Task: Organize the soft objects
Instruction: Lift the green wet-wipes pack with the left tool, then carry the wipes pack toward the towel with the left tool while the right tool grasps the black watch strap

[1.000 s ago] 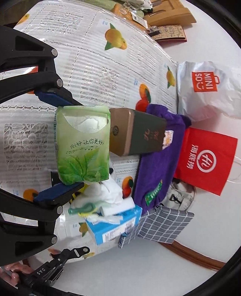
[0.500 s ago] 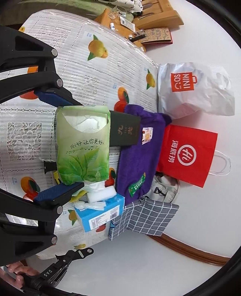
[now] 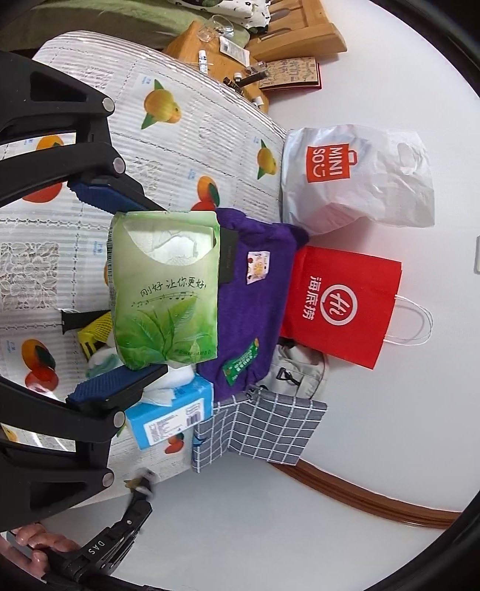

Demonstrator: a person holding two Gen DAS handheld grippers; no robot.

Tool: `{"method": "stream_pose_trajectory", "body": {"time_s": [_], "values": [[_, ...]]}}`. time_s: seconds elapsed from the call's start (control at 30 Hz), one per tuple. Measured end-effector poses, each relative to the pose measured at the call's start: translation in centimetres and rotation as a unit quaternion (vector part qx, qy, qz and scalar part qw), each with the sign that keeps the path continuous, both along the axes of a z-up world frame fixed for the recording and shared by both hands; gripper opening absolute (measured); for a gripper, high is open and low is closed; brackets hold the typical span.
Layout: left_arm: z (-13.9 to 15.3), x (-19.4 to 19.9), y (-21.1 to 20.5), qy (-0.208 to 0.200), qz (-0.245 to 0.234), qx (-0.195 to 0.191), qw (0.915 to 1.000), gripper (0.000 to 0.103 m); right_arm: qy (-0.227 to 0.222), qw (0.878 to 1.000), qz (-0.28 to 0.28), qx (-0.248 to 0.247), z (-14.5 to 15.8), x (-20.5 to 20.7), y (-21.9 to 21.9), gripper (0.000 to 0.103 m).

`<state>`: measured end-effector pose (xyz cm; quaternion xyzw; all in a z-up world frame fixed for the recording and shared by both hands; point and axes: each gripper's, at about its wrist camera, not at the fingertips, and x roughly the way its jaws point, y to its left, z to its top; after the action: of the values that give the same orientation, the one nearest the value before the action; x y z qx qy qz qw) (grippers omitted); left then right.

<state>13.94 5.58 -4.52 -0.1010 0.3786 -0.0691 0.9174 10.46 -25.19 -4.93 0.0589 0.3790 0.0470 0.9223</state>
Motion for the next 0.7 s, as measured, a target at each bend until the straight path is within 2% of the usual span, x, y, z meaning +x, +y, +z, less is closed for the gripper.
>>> {"method": "stream_pose_trajectory", "body": {"time_s": [0.23, 0.4, 0.57, 0.6, 0.63, 0.7], "values": [[0.4, 1.4, -0.1, -0.003, -0.001, -0.001, 1.0, 0.072, -0.016, 1.0, 0.008, -0.007, 1.0, 1.7, 0.4, 0.0], [-0.9, 2.2, -0.3, 0.014, -0.003, 0.001, 0.9999, 0.072, 0.025, 1.0, 0.009, 0.003, -1.9, 3.1, 0.0, 0.0], [-2.3, 2.9, -0.7, 0.03, -0.007, 0.004, 0.9995, 0.072, 0.075, 0.997, 0.021, 0.023, -5.9, 3.7, -0.7, 0.005], [-2.5, 3.0, -0.8, 0.033, -0.007, 0.005, 0.9994, 0.072, 0.077, 0.996, 0.027, 0.023, -6.5, 3.6, -0.6, 0.016], [-2.8, 3.1, -0.8, 0.038, -0.007, 0.007, 0.9992, 0.072, 0.081, 0.996, 0.034, 0.02, -7.2, 3.7, -0.4, 0.034], [-3.5, 3.3, -0.8, 0.045, -0.006, 0.008, 0.9989, 0.072, 0.083, 0.995, 0.046, 0.016, -8.3, 3.7, 0.2, 0.047]]}}
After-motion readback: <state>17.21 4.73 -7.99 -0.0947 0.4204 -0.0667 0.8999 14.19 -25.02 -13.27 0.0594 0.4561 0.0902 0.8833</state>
